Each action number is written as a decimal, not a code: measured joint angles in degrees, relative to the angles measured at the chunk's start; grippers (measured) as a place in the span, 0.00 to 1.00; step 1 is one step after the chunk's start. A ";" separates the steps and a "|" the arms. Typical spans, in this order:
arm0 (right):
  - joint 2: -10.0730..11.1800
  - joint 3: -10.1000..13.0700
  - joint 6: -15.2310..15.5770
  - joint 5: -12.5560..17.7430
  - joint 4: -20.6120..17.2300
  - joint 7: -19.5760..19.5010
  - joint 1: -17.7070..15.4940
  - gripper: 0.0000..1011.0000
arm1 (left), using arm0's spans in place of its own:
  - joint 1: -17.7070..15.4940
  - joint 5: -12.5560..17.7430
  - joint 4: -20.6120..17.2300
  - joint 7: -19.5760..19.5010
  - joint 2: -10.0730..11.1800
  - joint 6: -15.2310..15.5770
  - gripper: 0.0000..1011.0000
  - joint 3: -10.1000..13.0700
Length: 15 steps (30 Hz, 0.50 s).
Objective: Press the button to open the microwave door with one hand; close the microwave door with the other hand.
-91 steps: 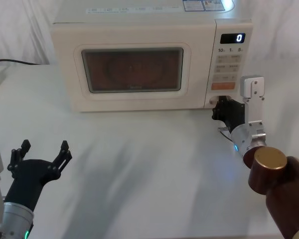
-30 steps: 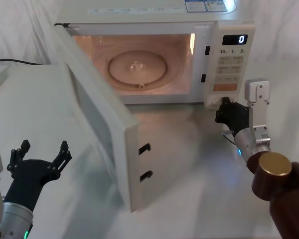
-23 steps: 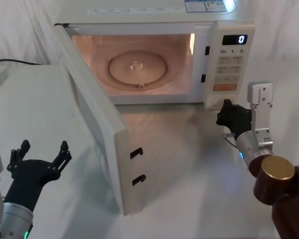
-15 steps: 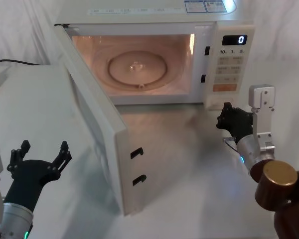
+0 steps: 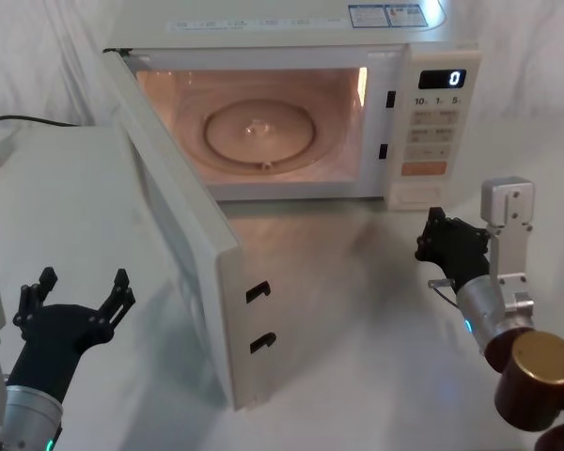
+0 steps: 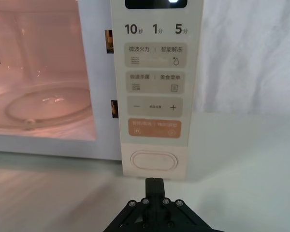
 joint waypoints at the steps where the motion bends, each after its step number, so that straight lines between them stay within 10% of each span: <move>1: 0.06 -0.02 0.01 -0.03 -0.36 -0.03 -0.33 0.00 | 0.00 0.00 0.00 0.00 0.00 0.00 0.99 0.00; 15: 0.82 0.56 -1.08 -1.12 -5.09 -1.67 -5.32 0.00 | 0.00 0.00 0.00 0.00 0.00 0.00 0.99 0.00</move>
